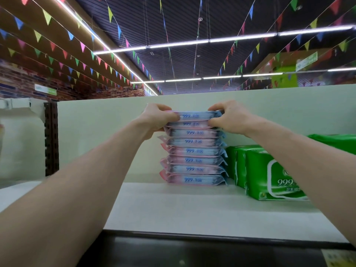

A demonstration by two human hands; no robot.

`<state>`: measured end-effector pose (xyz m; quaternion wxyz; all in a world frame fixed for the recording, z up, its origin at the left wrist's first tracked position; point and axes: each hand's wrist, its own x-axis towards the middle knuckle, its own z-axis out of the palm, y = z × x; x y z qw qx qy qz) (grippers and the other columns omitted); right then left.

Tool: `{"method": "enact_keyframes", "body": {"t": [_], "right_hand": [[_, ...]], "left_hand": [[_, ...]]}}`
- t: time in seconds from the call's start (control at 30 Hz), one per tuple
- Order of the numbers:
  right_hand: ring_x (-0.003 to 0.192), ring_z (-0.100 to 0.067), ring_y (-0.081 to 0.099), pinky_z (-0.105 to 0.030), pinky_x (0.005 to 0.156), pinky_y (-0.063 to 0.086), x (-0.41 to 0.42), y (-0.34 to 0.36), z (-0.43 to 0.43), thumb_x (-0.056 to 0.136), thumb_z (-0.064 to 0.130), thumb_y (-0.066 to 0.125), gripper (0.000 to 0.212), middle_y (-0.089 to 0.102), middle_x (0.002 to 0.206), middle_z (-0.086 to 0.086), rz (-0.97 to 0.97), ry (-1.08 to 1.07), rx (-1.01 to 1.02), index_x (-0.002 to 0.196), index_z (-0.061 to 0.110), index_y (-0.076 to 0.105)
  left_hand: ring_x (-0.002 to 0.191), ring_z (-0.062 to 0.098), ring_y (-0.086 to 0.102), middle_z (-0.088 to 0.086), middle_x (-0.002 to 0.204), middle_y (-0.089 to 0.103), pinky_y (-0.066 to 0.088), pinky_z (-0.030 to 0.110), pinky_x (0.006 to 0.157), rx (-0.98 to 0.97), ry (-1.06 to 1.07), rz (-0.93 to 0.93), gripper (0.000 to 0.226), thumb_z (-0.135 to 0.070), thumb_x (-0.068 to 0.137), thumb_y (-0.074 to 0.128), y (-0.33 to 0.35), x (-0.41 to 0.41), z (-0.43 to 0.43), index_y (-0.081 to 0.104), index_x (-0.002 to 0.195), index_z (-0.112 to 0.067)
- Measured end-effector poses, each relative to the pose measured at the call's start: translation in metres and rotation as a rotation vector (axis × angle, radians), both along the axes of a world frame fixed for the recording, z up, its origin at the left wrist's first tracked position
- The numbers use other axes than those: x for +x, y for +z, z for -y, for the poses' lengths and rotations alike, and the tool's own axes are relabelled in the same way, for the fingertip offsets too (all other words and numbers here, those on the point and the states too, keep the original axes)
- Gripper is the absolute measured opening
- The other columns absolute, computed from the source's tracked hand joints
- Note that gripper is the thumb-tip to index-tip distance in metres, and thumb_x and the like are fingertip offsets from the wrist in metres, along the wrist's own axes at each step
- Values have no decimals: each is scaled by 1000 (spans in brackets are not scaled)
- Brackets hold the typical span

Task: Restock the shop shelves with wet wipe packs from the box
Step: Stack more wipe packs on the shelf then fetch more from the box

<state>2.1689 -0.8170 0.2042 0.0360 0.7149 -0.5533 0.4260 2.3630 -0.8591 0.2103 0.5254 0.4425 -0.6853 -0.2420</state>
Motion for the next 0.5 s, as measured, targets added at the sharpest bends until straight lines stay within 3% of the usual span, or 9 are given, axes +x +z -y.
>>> {"method": "enact_keyframes", "body": {"t": [0.2, 0.33, 0.4, 0.5], "right_hand": [[98, -21, 59, -26, 80, 45, -7, -2, -1, 85, 11, 66, 39, 63, 115, -9, 35, -5, -2, 123, 16, 61], [100, -19, 56, -22, 77, 44, -9, -2, -9, 84, 7, 65, 55, 57, 123, -6, 34, 85, 144, 135, 20, 48], [101, -17, 53, -17, 73, 41, -11, -3, -13, 83, 1, 64, 72, 49, 129, -2, 6, 129, 248, 145, 24, 36], [110, -24, 53, -27, 88, 46, -11, -5, -14, 82, -7, 62, 84, 43, 138, -5, -63, 72, 251, 150, 25, 25]], "left_hand": [[97, 21, 62, 6, 101, 62, 56, 32, 81, -32, 10, 39, 34, -19, 88, 70, -3, -6, 1, 61, 118, -7], [100, 20, 59, 6, 108, 62, 55, 37, 86, -3, 42, 111, 27, -27, 88, 68, -4, -2, 1, 62, 112, -16], [102, 21, 58, 5, 111, 60, 54, 39, 90, 27, 7, 121, 37, -32, 86, 70, -5, 0, 1, 58, 118, -17], [106, 23, 58, 3, 111, 55, 54, 38, 90, 72, -45, 102, 65, -33, 85, 71, -6, 1, -1, 41, 140, -16]]}}
